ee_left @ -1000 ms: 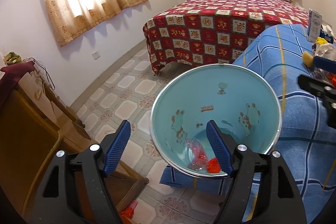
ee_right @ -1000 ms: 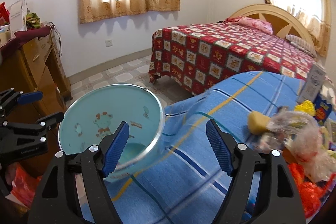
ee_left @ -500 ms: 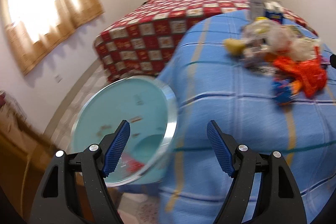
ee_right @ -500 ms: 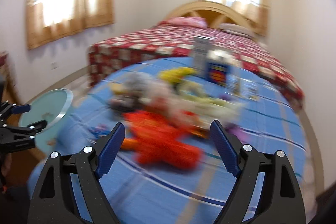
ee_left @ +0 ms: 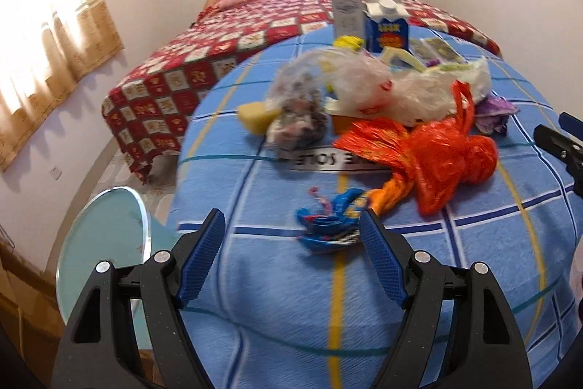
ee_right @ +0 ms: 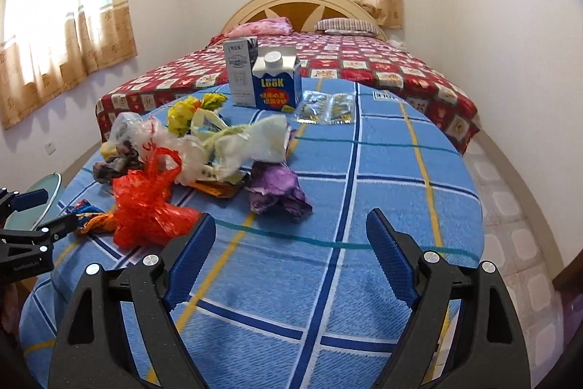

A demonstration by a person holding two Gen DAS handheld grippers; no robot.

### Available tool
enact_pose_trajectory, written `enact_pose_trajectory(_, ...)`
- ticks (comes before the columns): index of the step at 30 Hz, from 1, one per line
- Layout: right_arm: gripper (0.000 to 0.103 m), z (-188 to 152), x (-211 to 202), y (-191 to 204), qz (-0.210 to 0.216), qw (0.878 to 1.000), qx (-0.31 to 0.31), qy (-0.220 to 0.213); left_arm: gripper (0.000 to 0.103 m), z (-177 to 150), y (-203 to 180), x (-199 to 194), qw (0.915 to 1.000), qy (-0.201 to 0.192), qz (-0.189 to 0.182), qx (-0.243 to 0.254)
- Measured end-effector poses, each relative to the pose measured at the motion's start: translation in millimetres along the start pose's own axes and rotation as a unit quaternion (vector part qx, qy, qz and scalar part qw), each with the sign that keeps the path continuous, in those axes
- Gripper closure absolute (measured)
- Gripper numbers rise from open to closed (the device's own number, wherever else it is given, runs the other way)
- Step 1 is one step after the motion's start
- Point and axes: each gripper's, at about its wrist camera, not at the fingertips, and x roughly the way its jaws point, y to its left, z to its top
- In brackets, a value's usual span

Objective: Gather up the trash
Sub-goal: 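Grasp the blue-orange wrapper with the left gripper while the right grasps the red plastic bag, then carry both items over the bin and release them from both grippers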

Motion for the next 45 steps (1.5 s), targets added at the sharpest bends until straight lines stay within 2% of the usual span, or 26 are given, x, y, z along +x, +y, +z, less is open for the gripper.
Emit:
enact_pose_trajectory(5, 0.019, -3.9, 3.2, -1.0, 0.006, 1.000, 0.008, 0.007, 0.030, -0.6, -11.3, 16.0, 0.9998, 0.011, -0.013, 0.014)
enact_pose_trajectory(8, 0.019, -6.0, 3.5, 1.9, 0.010, 1.000, 0.007, 0.009, 0.065, -1.8, -13.1, 22.3, 0.9990, 0.017, -0.038, 0.018)
enact_pose_trajectory(11, 0.019, -7.8, 2.3, 6.5, 0.015, 1.000, 0.002, 0.008, 0.073, -0.5, -14.6, 15.8, 0.9988, 0.005, -0.040, 0.029)
enact_pose_trajectory(16, 0.019, -5.7, -1.1, 13.8, 0.022, 1.000, -0.001, 0.005, 0.073, -0.8, -0.5, -10.0, 0.9984, -0.017, -0.045, 0.030)
enact_pose_trajectory(27, 0.021, 4.6, 7.6, 52.4, 0.064, 0.997, -0.043, 0.009, 0.074, -6.3, 56.6, -73.9, 0.9974, -0.071, -0.008, 0.006)
enact_pose_trajectory(30, 0.029, 8.3, 16.9, 61.4, 0.070, 0.996, -0.054, 0.022, 0.074, -12.4, 72.2, -78.6, 0.9976, -0.069, 0.006, -0.001)
enact_pose_trajectory(36, 0.030, 22.4, 36.9, 78.8, 0.064, 0.994, -0.076, 0.045, 0.074, -22.8, 106.7, -71.5, 0.9971, -0.053, 0.047, -0.026)
enact_pose_trajectory(37, 0.034, 22.8, 43.0, 80.9, 0.068, 0.993, -0.078, 0.057, 0.074, -26.2, 113.3, -69.6, 0.9965, -0.052, 0.058, -0.030)
enact_pose_trajectory(38, 0.043, 22.7, 48.4, 81.6, 0.071, 0.992, -0.077, 0.068, 0.074, -27.5, 116.2, -68.6, 0.9963, -0.051, 0.062, -0.032)
enact_pose_trajectory(39, 0.057, 22.4, 54.6, 83.3, 0.075, 0.990, -0.079, 0.087, 0.074, -29.3, 119.7, -66.3, 0.9962, -0.048, 0.065, -0.033)
enact_pose_trajectory(41, 0.067, 22.5, 62.2, 84.0, 0.105, 0.985, -0.075, 0.113, 0.074, -33.9, 126.0, -60.9, 0.9961, -0.039, 0.067, -0.041)
enact_pose_trajectory(42, 0.077, 21.5, 63.1, 84.8, 0.111, 0.984, -0.075, 0.120, 0.074, -35.1, 128.3, -58.6, 0.9961, -0.036, 0.068, -0.044)
enact_pose_trajectory(45, 0.089, 18.0, 55.9, 88.3, 0.125, 0.983, -0.078, 0.114, 0.074, -38.2, 132.5, -55.8, 0.9957, -0.031, 0.071, -0.051)
